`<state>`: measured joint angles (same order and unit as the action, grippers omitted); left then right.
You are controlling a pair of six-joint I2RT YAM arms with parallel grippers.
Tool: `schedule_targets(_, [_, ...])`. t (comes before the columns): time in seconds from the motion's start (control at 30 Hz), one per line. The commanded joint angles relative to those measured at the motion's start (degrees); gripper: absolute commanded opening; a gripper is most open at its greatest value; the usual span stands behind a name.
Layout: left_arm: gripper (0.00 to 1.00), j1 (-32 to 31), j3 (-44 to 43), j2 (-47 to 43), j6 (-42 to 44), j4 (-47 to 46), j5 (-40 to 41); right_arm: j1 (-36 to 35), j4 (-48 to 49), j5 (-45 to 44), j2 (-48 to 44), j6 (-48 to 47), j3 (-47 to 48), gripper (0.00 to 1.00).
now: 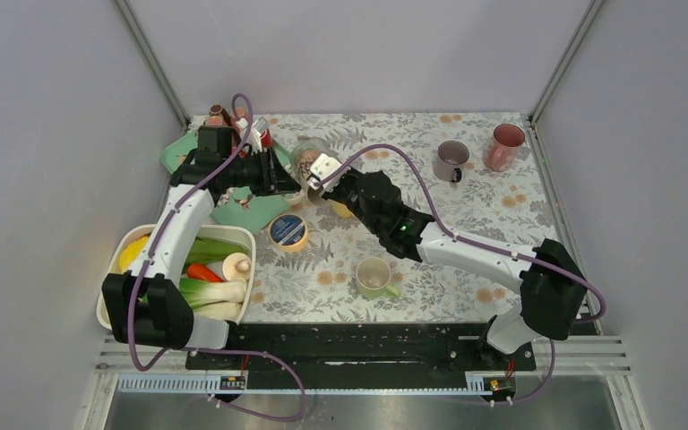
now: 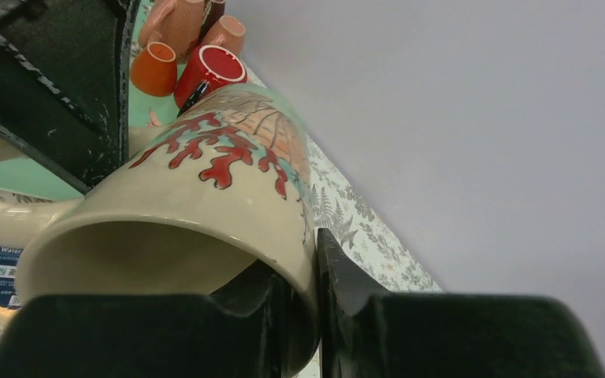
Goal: Turn the mug right side up
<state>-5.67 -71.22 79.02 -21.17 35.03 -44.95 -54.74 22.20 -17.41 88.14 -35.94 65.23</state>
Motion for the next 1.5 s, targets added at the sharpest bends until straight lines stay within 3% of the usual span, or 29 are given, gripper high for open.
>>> schedule_targets(0.0, [0.4, 0.3, -3.8, -1.8, 8.9, -3.8, -1.5, 0.5, -0.1, -4.7, -2.9, 4.8, 2.4, 0.0])
schedule_targets(0.17, [0.68, 0.6, -6.2, -3.4, 15.1, -2.9, 8.4, 0.5, -10.9, -4.6, -6.2, 9.1, 4.6, 0.0])
schedule_targets(0.3, [0.77, 2.2, -8.6, -5.0, 18.8, -2.9, 13.7, 0.5, -23.9, -1.3, -7.4, 13.6, 8.9, 0.0])
schedule_targets(0.43, [0.85, 5.2, -10.7, -5.0, 25.4, -2.7, 21.7, 0.5, -46.1, 7.6, -5.5, 19.9, 18.6, 0.0])
schedule_targets(0.53, [0.89, 7.4, -11.4, -3.2, 31.1, -2.0, 27.3, 0.3, -59.0, 15.8, -1.3, 23.8, 25.7, 0.0])
schedule_targets(0.67, [0.92, 10.3, -14.1, 2.1, 37.3, 2.5, 29.4, -1.2, -70.2, 18.3, 5.6, 25.7, 33.2, 0.0])
schedule_targets(1.03, [0.93, 15.6, -16.9, 12.1, 41.1, 5.4, 30.6, -6.5, -78.4, 17.1, 18.3, 26.8, 40.0, 0.0])
schedule_targets(1.37, [0.91, 15.9, -15.9, 16.2, 41.9, 3.5, 31.8, -7.2, -77.5, 18.5, 24.6, 27.4, 40.6, 0.0])
schedule_targets(1.47, [0.87, 15.9, -17.3, 18.9, 43.8, 2.6, 33.6, -7.4, -77.1, 18.4, 24.7, 27.3, 40.3, 0.08])
